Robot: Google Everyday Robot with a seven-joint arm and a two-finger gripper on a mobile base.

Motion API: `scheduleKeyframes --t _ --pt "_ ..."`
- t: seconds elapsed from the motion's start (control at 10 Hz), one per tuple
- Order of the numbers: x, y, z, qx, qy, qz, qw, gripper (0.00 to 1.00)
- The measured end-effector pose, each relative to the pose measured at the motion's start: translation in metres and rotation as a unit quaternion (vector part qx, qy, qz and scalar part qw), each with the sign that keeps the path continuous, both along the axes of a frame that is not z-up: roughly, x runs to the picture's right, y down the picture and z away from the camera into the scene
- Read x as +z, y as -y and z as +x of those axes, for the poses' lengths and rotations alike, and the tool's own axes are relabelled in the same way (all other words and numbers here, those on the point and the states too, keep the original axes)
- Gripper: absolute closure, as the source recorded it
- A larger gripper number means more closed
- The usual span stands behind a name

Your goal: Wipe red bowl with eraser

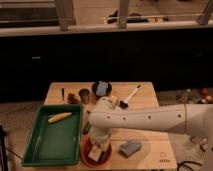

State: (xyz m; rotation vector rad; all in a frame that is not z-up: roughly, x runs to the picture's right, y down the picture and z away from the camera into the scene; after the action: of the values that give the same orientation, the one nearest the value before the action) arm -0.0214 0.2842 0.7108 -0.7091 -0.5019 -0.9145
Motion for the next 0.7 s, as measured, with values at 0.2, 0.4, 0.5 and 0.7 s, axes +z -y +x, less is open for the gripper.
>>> scheduleKeyframes --t 0.2,0.4,0.5,0.7 --pt "-0.001 0.001 0.014 0.01 -0.02 0.001 0.9997 1.0" --pt "0.002 0.004 0.024 0.013 -0.035 0.001 0.9993 1.0" --pt "0.006 0.01 0.031 0.012 -0.044 0.005 0.999 1.0" --pt "0.014 0.023 0.029 0.004 -0.046 0.014 0.9988 1.0"
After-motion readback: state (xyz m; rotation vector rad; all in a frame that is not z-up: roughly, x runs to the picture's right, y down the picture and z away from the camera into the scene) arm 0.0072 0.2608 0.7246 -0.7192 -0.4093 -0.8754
